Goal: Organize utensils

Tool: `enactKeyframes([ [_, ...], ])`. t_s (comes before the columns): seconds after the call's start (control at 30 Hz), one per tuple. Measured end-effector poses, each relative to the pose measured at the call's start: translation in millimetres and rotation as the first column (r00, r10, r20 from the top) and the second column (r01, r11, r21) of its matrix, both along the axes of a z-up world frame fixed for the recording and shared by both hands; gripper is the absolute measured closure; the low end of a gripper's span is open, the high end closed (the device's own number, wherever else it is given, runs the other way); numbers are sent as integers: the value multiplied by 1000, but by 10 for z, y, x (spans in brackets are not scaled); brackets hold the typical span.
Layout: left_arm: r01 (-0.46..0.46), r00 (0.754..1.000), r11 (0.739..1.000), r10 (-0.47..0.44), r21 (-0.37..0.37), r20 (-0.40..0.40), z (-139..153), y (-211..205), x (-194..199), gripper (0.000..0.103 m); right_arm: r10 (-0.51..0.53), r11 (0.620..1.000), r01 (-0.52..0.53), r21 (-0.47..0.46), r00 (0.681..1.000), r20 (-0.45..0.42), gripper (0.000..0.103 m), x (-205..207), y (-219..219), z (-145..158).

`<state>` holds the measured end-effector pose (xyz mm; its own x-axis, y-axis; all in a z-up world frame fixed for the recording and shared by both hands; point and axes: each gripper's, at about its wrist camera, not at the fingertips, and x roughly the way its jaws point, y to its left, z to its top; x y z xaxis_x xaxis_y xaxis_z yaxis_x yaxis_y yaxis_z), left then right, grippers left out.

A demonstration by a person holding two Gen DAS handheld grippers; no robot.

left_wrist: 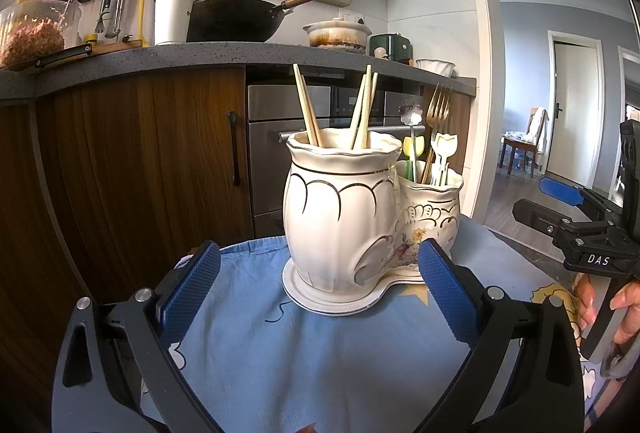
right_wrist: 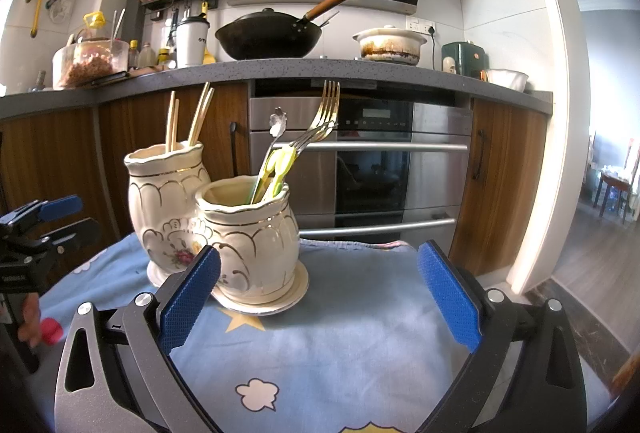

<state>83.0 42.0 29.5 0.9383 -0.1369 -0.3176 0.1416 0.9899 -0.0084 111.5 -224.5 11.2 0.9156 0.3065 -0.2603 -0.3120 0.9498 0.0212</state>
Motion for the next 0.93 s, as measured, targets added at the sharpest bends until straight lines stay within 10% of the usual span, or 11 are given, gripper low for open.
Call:
enactKeyframes([
  [0.93,-42,999,999,43,15,-14,-13,-7,20,5,0,1000,0,1,1000,-1,5,2,0,-2],
])
